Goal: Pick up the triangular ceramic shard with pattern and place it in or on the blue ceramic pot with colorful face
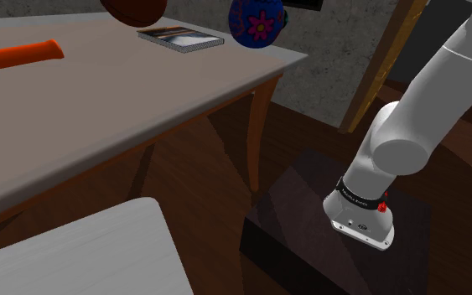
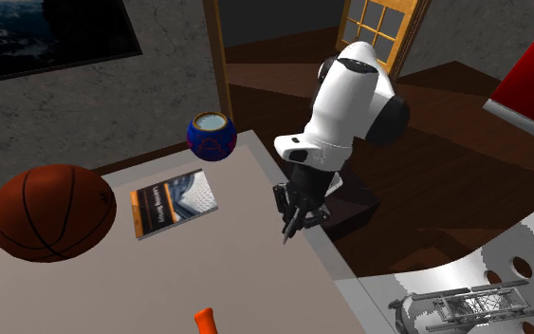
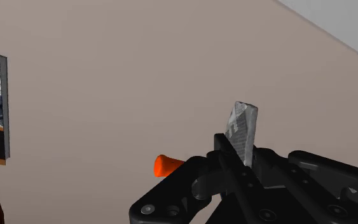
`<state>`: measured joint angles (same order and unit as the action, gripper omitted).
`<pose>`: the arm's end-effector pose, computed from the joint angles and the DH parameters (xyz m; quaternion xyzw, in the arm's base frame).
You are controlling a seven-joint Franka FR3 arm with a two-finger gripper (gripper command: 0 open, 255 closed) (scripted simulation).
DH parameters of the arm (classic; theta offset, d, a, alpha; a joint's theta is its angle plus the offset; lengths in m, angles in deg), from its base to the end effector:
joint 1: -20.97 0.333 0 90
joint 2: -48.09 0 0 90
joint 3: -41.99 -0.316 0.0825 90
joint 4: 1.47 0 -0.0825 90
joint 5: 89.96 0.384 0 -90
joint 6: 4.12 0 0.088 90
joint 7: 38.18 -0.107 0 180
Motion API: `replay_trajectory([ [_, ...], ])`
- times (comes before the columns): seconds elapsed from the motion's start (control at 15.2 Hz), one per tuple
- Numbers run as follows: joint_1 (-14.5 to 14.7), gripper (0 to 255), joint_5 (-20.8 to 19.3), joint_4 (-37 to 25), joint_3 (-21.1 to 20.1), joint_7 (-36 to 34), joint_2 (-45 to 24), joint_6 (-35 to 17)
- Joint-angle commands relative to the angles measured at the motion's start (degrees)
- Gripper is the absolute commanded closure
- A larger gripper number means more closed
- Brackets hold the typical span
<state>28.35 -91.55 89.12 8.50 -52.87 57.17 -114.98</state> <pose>0.3882 0.3753 0.7310 -0.9417 -0.2286 -0.2390 0.0618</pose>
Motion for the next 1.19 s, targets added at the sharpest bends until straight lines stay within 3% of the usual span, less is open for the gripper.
replay_trajectory([
  [0.0, -0.05, 255, -0.48, -2.40, -0.21, -0.11, -0.81, 1.74],
  [0.79, 1.00, 255, -5.89, -19.51, -2.92, -2.15, -8.18, 13.06],
  [1.12, -3.19, 255, 3.58, -9.98, 4.30, 7.57, 0.98, 10.59],
])
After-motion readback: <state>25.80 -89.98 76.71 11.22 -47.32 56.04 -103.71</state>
